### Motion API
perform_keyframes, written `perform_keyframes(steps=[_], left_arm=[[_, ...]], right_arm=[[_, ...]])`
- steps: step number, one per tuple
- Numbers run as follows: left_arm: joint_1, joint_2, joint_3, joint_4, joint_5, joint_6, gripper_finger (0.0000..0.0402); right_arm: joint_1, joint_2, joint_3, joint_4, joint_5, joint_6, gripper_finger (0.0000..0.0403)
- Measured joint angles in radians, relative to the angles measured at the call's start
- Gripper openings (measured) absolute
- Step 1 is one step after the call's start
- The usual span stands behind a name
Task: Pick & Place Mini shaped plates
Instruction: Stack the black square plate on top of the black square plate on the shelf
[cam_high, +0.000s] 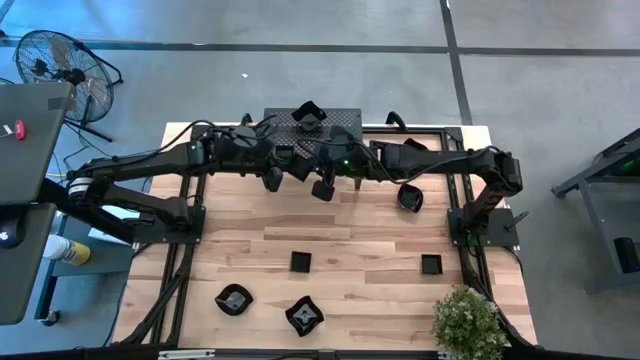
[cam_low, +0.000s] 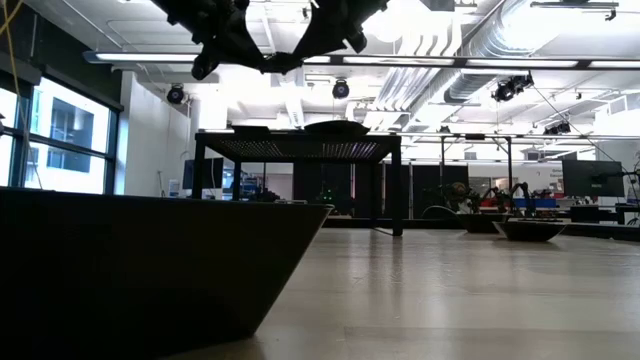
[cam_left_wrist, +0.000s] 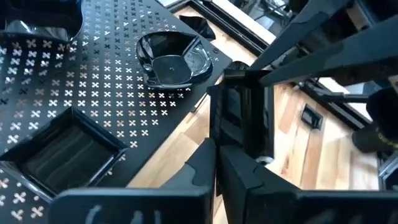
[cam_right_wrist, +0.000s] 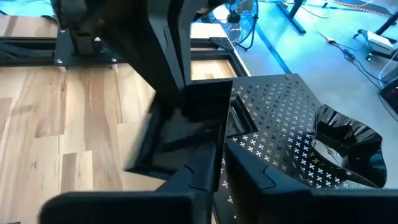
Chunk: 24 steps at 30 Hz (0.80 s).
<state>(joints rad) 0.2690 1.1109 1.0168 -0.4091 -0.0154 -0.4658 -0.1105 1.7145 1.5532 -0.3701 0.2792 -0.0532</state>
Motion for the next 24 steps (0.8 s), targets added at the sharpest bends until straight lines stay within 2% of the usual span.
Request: perform_keyframes(steps=[4, 10, 16, 21, 24], left_arm=[[0.057, -0.030, 0.000, -0.029, 0.014, -0.050, 0.0003], [0.228, -0.069, 0.000, -0.162, 0.065, -0.173, 0.0002], [0.351, -0.049, -0.002, -0.180, 0.129, -0.282, 0.0001], [0.359, -0.038, -0.046, -0.089, 0.164, -0.416, 0.0001], [0.351, -0.036, -0.071, -0.088, 0.161, -0.460, 0.0001]], right_arm=[[-0.001, -0.013, 0.000, -0.007, 0.027, 0.028, 0.0066], [-0.010, -0.041, 0.000, -0.020, 0.030, 0.033, 0.0102], [-0.023, -0.043, 0.000, -0.023, 0.026, 0.022, 0.0102], [-0.029, -0.043, 0.000, -0.022, 0.028, 0.018, 0.0091], [-0.029, -0.043, 0.000, -0.022, 0.028, 0.010, 0.0086]])
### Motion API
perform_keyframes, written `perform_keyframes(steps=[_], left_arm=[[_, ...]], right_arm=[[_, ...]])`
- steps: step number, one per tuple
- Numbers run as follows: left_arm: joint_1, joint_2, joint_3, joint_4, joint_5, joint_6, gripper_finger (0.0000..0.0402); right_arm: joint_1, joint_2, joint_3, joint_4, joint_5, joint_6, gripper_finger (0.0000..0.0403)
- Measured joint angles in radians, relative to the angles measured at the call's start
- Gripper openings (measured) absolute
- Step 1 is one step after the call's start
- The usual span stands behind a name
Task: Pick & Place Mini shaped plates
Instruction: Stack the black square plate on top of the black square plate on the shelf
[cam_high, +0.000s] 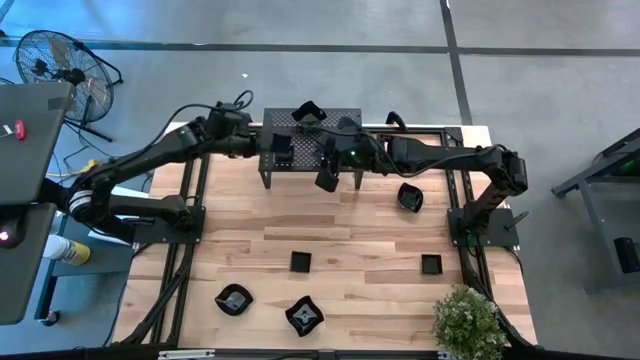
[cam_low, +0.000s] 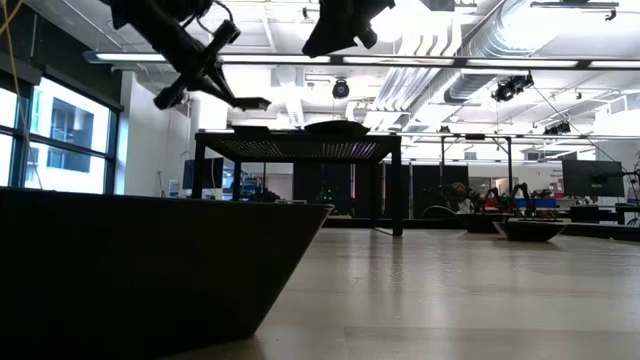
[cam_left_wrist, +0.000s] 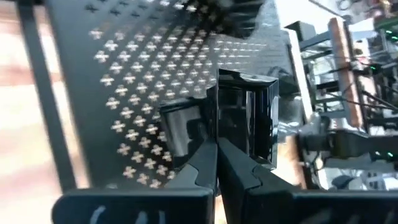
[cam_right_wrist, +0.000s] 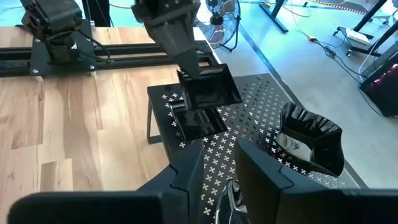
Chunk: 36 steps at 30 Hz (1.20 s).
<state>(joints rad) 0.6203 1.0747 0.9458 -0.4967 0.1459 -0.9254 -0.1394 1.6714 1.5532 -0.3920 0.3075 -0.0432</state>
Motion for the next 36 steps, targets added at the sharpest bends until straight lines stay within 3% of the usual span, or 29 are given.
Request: perform_keyframes(steps=[27, 36], left_arm=[[-0.001, 0.069, -0.027, 0.027, 0.027, -0.147, 0.0004], [-0.001, 0.069, -0.027, 0.027, 0.032, -0.154, 0.0072]], right_arm=[[-0.018, 0.000, 0.000, 0.048, -0.007, -0.037, 0.0083], [-0.018, 0.000, 0.000, 0.047, -0.008, -0.037, 0.0083]])
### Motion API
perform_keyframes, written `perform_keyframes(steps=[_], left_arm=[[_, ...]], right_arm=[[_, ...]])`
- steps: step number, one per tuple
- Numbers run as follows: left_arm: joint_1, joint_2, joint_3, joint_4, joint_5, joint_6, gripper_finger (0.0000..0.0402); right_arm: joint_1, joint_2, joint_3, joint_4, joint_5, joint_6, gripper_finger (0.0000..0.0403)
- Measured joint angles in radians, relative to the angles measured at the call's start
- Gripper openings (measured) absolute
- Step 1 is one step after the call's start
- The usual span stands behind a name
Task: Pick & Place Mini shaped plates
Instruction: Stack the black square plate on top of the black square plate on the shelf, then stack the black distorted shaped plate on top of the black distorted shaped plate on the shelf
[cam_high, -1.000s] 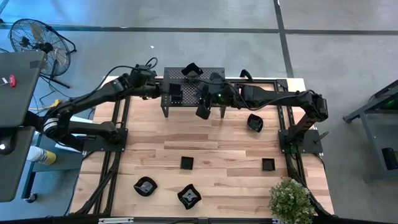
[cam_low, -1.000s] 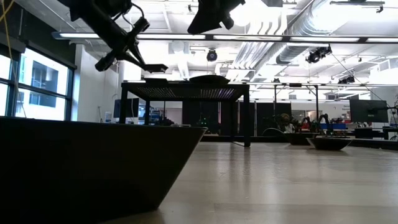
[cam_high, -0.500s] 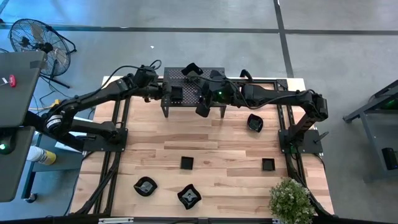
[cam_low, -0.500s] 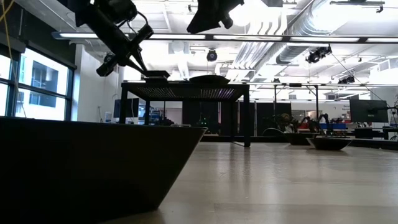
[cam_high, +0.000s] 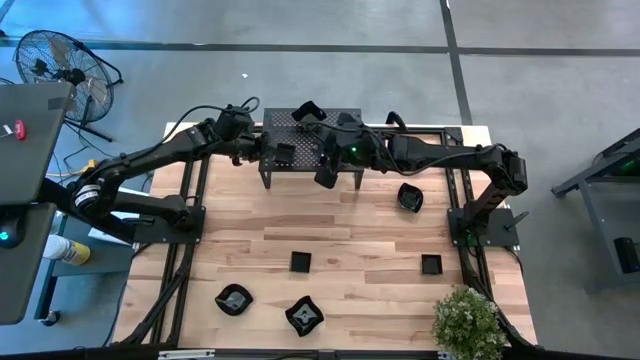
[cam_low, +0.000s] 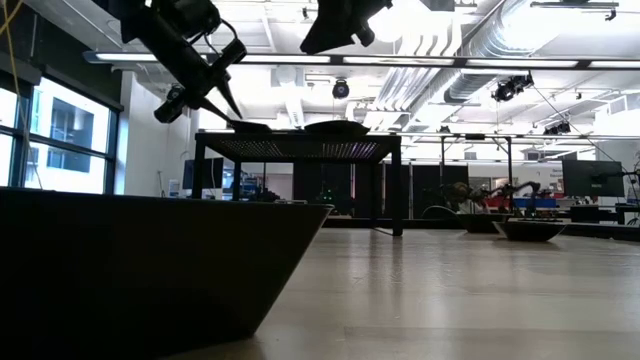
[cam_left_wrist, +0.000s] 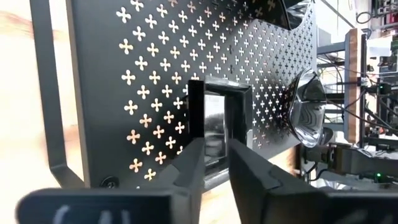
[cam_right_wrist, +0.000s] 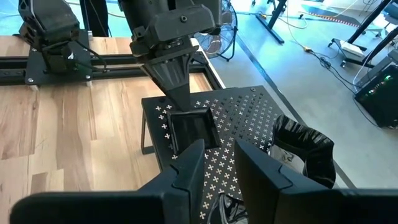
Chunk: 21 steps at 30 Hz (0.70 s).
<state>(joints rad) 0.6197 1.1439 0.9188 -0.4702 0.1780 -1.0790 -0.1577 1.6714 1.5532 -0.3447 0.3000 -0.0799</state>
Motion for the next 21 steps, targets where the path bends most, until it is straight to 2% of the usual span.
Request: perform_keyframes(steps=[5, 9, 12, 15, 18, 21], left_arm=[[0.002, -0.010, 0.002, 0.003, 0.003, 0.018, 0.0099], [0.002, -0.036, 0.050, -0.041, -0.042, 0.143, 0.0096], [0.002, -0.055, 0.091, -0.090, -0.095, 0.278, 0.0080], [0.002, -0.074, 0.097, -0.087, -0.101, 0.411, 0.0051], [0.001, -0.101, 0.091, -0.047, -0.082, 0.518, 0.0014], [-0.021, -0.138, 0.031, 0.064, -0.066, 0.576, 0.0007]], right_arm=[[0.000, 0.000, 0.000, -0.002, 0.000, 0.000, 0.0083], [0.000, -0.009, 0.000, -0.029, 0.000, 0.000, 0.0083], [0.000, -0.040, 0.000, -0.093, 0.000, 0.006, 0.0083], [-0.001, -0.085, 0.000, -0.190, -0.009, 0.040, 0.0079], [-0.009, -0.137, -0.013, -0.290, -0.095, 0.079, 0.0061], [-0.026, -0.207, -0.117, -0.258, -0.186, 0.128, 0.0022]])
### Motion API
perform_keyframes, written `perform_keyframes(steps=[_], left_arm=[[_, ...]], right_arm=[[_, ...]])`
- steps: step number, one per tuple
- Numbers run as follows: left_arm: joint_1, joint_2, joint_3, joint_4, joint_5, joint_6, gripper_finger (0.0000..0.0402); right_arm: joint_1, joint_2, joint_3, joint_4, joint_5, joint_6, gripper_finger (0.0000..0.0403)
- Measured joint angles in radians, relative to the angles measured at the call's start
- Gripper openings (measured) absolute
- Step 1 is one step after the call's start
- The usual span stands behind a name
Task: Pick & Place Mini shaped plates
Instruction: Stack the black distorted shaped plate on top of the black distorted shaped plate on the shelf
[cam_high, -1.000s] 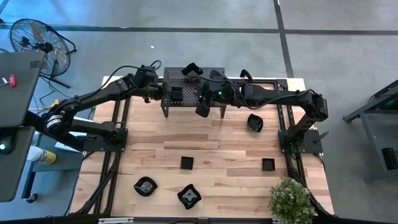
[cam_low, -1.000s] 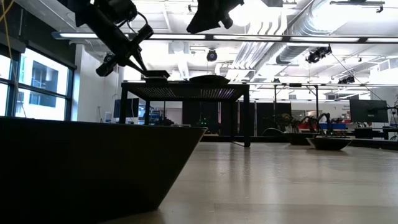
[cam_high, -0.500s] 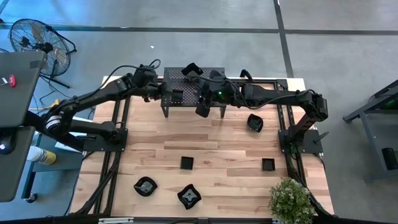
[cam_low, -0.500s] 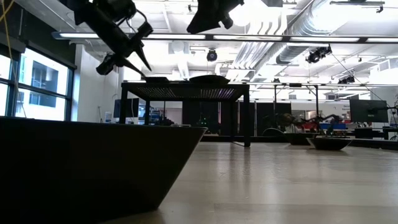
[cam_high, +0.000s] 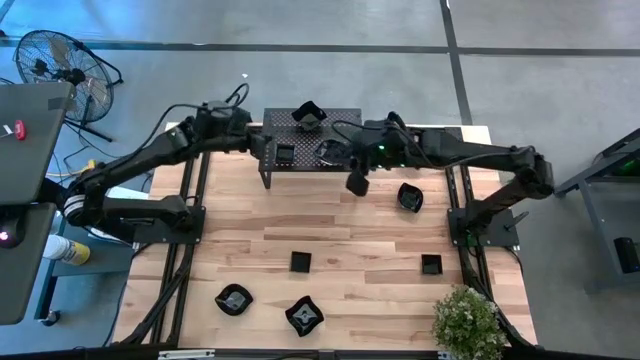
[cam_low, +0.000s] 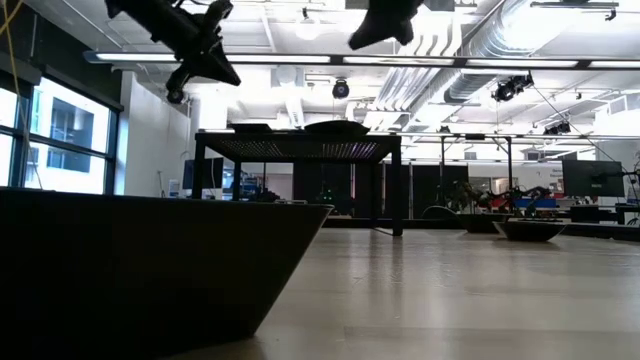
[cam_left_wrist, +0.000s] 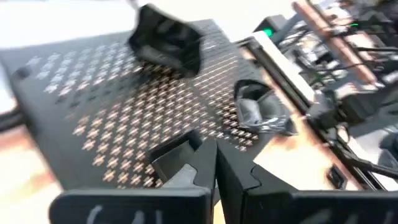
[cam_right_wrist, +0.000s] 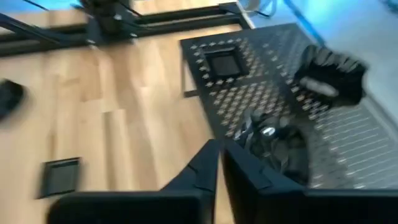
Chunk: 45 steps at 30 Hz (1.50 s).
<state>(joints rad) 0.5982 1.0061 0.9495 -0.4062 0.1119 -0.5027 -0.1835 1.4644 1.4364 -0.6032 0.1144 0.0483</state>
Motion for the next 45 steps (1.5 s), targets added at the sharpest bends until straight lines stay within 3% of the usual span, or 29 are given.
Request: perform_keyframes(steps=[3, 7, 15, 21, 28, 33, 38, 45], left_arm=[[-0.043, -0.043, -0.086, 0.145, 0.005, 0.050, 0.0007], [-0.078, -0.096, -0.187, 0.258, 0.009, 0.053, 0.0002], [-0.082, -0.193, -0.278, 0.275, -0.017, 0.046, 0.0001], [-0.081, -0.236, -0.314, 0.283, -0.039, 0.050, 0.0001], [-0.081, -0.235, -0.323, 0.276, -0.040, 0.050, 0.0000], [-0.081, -0.235, -0.323, 0.276, -0.040, 0.049, 0.0000], [-0.081, -0.235, -0.323, 0.272, -0.036, 0.033, 0.0000], [-0.081, -0.234, -0.323, 0.269, -0.035, 0.027, 0.0000]], right_arm=[[-0.021, -0.085, -0.175, 0.121, -0.072, 0.078, 0.0007], [-0.028, -0.216, -0.389, 0.162, -0.053, 0.275, 0.0009], [-0.035, -0.521, -0.666, 0.056, 0.099, 0.651, 0.0006], [-0.186, -0.645, -0.804, -0.021, 0.103, 0.845, 0.0004], [-0.454, -0.602, -0.808, -0.013, 0.051, 0.838, 0.0004], [-0.615, -0.506, -0.808, -0.013, -0.014, 0.866, 0.0026], [-0.697, -0.400, -0.808, -0.013, 0.011, 0.868, 0.0072], [-0.727, -0.261, -0.815, 0.047, 0.106, 0.863, 0.0122]])
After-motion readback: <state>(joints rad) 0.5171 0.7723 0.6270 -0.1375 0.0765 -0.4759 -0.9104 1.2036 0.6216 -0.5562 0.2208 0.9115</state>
